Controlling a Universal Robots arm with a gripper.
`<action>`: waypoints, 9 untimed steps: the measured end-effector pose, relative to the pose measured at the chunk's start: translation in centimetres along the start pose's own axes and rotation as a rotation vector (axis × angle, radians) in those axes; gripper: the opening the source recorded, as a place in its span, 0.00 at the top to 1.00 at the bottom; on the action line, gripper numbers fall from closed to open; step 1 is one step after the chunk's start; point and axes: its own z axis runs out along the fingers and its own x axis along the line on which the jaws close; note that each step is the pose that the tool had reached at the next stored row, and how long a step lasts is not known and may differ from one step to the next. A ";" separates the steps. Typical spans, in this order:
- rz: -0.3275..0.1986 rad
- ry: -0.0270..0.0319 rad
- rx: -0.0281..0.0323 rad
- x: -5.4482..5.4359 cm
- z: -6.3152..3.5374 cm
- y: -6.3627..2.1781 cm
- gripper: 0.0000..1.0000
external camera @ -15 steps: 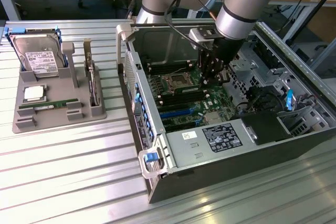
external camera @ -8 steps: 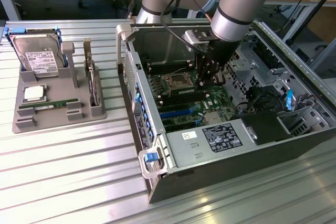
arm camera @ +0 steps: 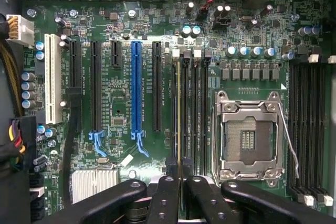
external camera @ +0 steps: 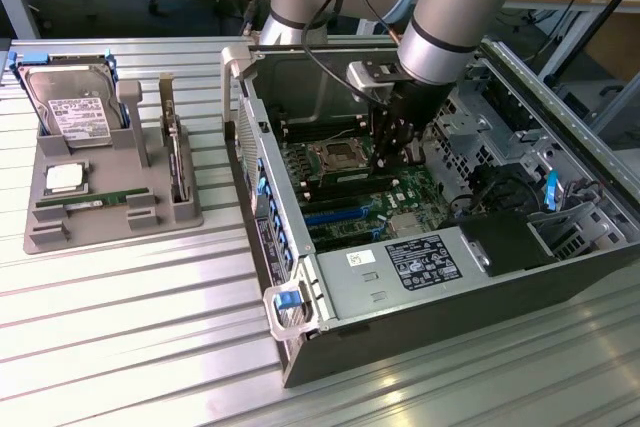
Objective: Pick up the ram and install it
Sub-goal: 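Insert the ram into the slot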
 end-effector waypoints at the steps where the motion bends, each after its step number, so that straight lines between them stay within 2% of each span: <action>1: 0.000 0.0003 -0.0001 0.0 0.06 0.01 0.88; 9: 0.000 0.0002 0.0000 0.0 0.86 0.31 0.88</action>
